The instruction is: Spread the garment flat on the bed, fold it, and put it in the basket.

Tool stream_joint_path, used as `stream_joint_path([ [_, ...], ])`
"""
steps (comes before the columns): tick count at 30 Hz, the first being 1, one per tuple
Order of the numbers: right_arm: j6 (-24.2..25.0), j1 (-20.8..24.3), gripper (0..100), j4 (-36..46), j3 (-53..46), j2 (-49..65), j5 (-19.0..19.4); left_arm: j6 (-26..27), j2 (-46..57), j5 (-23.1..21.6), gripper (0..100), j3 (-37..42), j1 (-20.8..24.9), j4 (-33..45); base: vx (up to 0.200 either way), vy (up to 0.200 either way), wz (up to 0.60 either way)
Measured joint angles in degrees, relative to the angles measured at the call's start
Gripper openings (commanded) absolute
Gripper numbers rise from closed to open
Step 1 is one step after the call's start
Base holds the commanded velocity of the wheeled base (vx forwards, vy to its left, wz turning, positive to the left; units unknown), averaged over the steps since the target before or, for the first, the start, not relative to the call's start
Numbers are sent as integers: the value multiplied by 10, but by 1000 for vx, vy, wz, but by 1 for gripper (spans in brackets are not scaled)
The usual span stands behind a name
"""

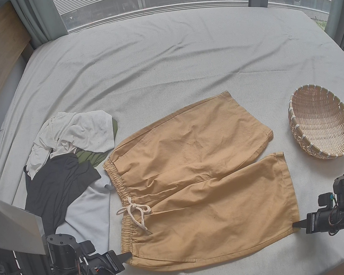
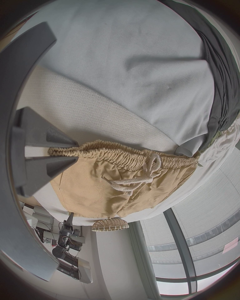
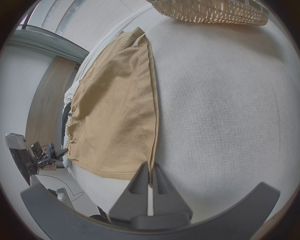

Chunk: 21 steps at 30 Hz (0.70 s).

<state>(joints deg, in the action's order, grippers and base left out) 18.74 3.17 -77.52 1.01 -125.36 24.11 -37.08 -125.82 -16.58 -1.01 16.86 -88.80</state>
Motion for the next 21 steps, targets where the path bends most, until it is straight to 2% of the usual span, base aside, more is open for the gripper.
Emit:
stream_joint_path([
  [6,-3,0,0,76,0,66,0,-15,37,-9,0,0,2,11,0,0,0],
  [10,-5,10,0,117,0,118,0,-10,70,-12,0,0,4,65,0,0,0],
  [16,-11,19,0,156,0,160,0,48,105,-33,0,0,5,174,0,0,0],
  [21,-23,22,0,206,0,179,-1,68,122,-43,0,0,2,202,0,0,0],
])
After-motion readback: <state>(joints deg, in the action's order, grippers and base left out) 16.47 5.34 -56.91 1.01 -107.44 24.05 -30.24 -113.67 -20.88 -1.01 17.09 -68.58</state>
